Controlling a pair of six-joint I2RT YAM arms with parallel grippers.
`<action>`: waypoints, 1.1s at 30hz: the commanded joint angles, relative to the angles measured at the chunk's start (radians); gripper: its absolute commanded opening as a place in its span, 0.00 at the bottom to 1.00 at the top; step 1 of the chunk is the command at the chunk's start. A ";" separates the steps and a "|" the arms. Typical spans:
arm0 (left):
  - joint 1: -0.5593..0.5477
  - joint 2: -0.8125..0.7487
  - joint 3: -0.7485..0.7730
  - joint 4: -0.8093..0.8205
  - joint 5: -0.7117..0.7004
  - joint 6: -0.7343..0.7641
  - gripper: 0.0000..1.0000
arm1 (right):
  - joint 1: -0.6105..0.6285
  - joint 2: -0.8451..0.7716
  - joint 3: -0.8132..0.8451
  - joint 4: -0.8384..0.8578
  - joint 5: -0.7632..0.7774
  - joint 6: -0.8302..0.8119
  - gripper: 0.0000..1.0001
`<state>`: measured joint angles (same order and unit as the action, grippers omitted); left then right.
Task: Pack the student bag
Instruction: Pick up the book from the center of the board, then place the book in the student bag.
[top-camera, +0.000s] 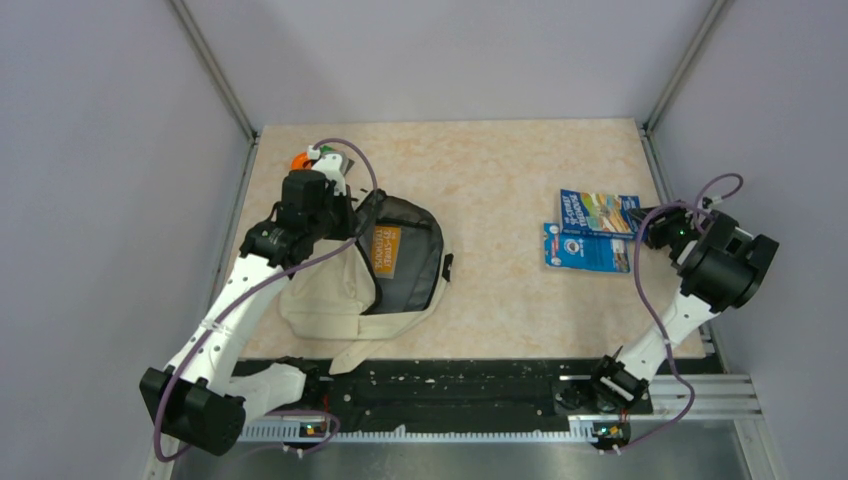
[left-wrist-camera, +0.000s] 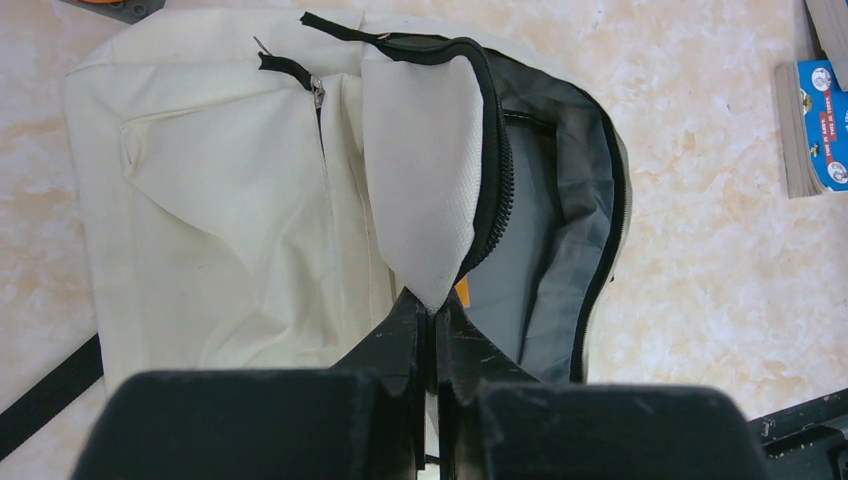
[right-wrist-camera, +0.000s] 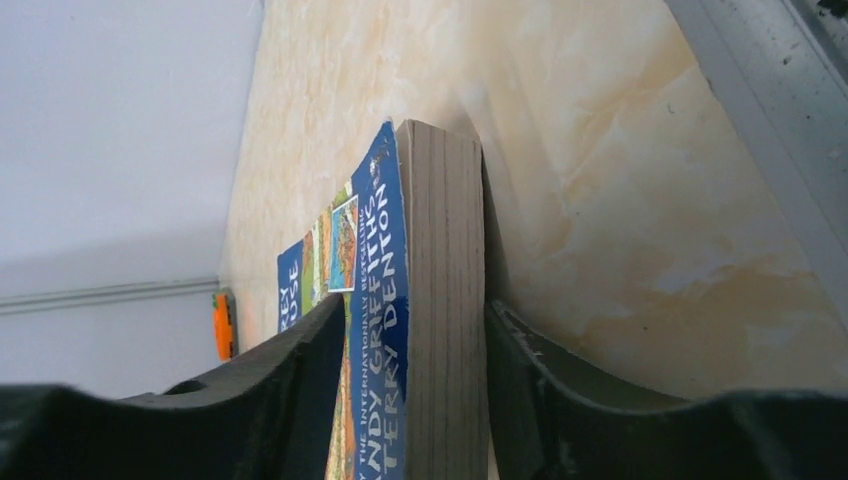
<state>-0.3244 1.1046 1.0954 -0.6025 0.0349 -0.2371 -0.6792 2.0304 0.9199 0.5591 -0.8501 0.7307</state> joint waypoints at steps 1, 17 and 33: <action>0.004 -0.004 0.009 0.055 -0.025 0.002 0.00 | -0.006 0.017 0.026 0.062 -0.072 0.027 0.42; 0.004 -0.040 0.009 0.060 -0.026 0.002 0.00 | -0.004 -0.378 -0.037 0.053 0.009 0.137 0.00; 0.047 -0.069 0.014 0.080 0.170 0.062 0.00 | 0.343 -1.078 -0.160 -0.270 0.253 0.130 0.00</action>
<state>-0.2840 1.0821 1.0950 -0.6003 0.1421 -0.2188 -0.4389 1.0828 0.8036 0.3405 -0.6689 0.8234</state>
